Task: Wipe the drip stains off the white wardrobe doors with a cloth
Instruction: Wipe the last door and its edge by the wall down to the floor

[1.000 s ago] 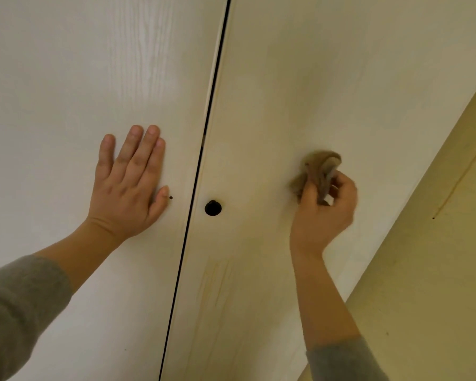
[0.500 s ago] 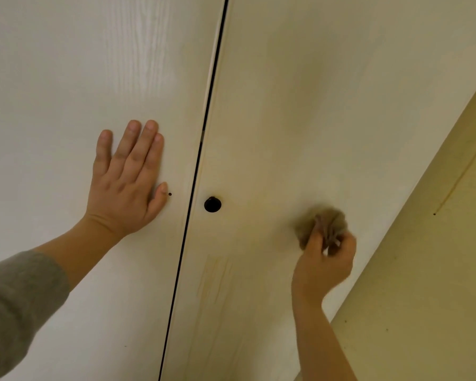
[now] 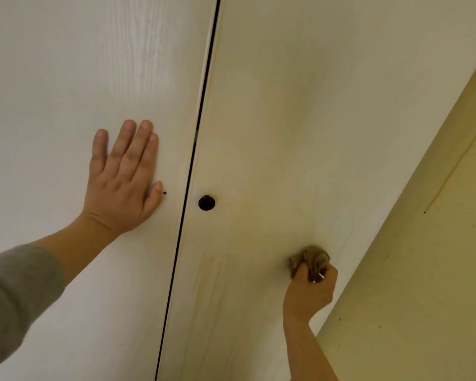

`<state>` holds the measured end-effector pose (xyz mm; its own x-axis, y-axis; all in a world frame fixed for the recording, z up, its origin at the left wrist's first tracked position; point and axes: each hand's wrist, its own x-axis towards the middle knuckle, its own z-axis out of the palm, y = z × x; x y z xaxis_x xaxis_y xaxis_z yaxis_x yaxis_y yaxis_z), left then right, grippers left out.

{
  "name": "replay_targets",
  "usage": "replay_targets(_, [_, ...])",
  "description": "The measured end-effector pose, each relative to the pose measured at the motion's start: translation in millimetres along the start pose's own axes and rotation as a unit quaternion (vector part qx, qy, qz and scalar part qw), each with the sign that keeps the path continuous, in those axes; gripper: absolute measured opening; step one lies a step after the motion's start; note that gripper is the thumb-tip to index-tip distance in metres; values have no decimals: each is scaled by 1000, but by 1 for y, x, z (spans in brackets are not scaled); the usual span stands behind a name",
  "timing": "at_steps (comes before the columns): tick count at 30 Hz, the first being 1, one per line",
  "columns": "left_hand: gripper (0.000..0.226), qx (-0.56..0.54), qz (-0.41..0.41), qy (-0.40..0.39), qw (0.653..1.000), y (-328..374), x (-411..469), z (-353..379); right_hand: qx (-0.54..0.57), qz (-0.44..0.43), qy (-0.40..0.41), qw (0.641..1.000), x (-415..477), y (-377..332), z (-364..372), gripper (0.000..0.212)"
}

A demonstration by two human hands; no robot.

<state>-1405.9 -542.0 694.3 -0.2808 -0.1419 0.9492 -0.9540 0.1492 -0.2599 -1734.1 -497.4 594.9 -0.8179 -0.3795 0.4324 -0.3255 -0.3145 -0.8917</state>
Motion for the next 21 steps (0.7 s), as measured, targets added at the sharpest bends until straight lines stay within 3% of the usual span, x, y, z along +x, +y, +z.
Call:
replay_targets(2, [65, -34, -3, 0, 999, 5, 1, -9, 42, -12, 4, 999, 11, -21, -1, 14])
replay_targets(6, [63, -117, 21, -2, 993, 43, 6, -20, 106, -144, 24, 984, 51, -86, 16, 9])
replay_targets(11, [64, -79, -7, -14, 997, 59, 2, 3, 66, -232, 10, 970, 75, -102, 39, 14])
replay_targets(14, [64, -49, 12, 7, 999, 58, -2, 15, 32, -190, 29, 981, 57, -45, 24, 14])
replay_targets(19, [65, -37, 13, 18, 999, 58, -2, 19, -33, 2, 11, 999, 31, 33, -17, 22])
replay_targets(21, [66, -36, 15, 20, 999, 58, -3, 19, -15, -12, 15, 1000, 41, 19, -20, 18])
